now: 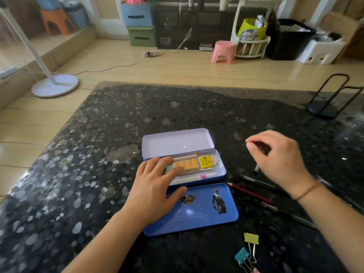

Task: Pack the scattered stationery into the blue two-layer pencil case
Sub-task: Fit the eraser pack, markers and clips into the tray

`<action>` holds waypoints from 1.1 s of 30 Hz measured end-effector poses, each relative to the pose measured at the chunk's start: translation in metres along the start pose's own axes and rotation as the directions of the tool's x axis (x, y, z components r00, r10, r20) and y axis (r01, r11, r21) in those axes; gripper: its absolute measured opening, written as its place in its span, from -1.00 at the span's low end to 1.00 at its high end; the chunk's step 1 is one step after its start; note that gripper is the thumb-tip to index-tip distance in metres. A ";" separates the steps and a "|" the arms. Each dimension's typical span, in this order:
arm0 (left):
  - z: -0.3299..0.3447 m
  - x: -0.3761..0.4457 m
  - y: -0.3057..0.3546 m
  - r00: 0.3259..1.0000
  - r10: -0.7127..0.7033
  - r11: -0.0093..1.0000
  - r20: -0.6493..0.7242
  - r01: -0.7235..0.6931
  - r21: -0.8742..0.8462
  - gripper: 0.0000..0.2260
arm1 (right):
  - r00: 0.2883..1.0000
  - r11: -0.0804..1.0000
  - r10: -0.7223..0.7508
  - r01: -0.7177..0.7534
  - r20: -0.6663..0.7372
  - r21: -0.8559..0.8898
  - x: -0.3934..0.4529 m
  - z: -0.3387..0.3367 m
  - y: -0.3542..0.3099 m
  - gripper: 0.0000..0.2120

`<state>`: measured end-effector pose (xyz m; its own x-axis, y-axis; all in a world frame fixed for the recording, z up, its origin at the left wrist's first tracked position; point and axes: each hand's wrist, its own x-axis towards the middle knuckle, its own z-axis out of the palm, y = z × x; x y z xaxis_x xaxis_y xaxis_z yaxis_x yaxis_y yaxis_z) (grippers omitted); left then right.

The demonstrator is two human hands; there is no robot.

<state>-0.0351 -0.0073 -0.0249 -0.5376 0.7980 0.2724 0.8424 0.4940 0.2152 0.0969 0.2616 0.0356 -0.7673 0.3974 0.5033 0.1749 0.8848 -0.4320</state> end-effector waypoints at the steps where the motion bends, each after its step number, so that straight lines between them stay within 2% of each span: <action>1: 0.000 0.000 0.003 0.999 0.043 0.999 -0.018 -0.043 -0.002 -0.64 | 0.997 1.000 -0.005 0.005 0.071 -0.003 -0.010 -0.012 0.003 -0.86; 2: 0.002 0.001 0.007 0.996 0.083 0.997 -0.034 -0.083 0.000 -0.67 | 0.979 0.999 -0.035 0.032 0.199 0.018 -0.022 -0.022 0.003 -0.81; 3: 0.003 0.001 0.010 0.994 0.106 0.994 -0.038 -0.106 0.002 -0.69 | 0.929 0.996 -0.079 0.062 0.361 0.060 -0.037 -0.029 0.001 -0.77; 5: 0.006 0.003 0.017 0.995 0.104 0.995 0.001 -0.104 0.010 -0.68 | 0.742 0.984 -0.181 0.132 0.646 0.123 -0.066 -0.036 -0.005 -0.70; 7: 0.009 0.003 0.020 0.993 0.094 0.995 0.065 -0.095 0.016 -0.64 | 0.560 0.953 -0.272 0.268 0.783 0.140 -0.090 -0.034 -0.007 -0.66; 8: 0.009 0.003 0.021 0.992 0.092 0.995 0.085 -0.094 0.016 -0.62 | 0.508 0.938 -0.297 0.316 0.809 0.146 -0.097 -0.031 -0.007 -0.65; 9: 0.009 0.003 0.021 0.991 0.089 0.996 0.097 -0.091 0.017 -0.61 | 0.490 0.927 -0.317 0.342 0.812 0.156 -0.102 -0.029 -0.006 -0.64; 15: 0.007 0.000 0.018 0.993 0.080 0.996 0.092 -0.082 0.020 -0.61 | 0.555 0.924 -0.337 0.350 0.761 0.154 -0.095 -0.029 0.003 -0.77; 19: 0.006 0.003 0.016 0.988 0.064 0.995 0.139 -0.073 0.063 -0.53 | 0.774 0.947 -0.318 0.282 0.548 0.151 -0.047 -0.020 0.003 -0.72; 21: 0.006 0.004 0.016 0.987 0.055 0.995 0.148 -0.067 0.079 -0.52 | 0.821 0.960 -0.277 0.253 0.498 0.117 -0.014 -0.002 -0.003 -0.74; 24: 0.005 0.003 0.016 0.990 0.040 0.995 0.136 -0.052 0.087 -0.50 | 0.842 0.975 -0.218 0.214 0.494 0.067 0.019 0.032 -0.016 -0.72; 28: 0.005 0.002 0.016 0.992 0.019 0.996 0.125 -0.030 0.090 -0.50 | 0.821 0.973 -0.086 0.191 0.564 -0.129 0.029 0.058 -0.017 -0.69; 33: 0.009 0.003 0.021 0.988 0.031 0.994 0.152 -0.047 0.103 -0.44 | 0.893 0.973 -0.101 0.181 0.438 -0.145 0.013 0.059 -0.023 -0.79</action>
<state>-0.0190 0.0087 -0.0281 -0.4994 0.8560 0.1335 0.8660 0.4889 0.1048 0.0466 0.2327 0.0084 -0.9733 0.1590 0.1654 0.1207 0.9679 -0.2203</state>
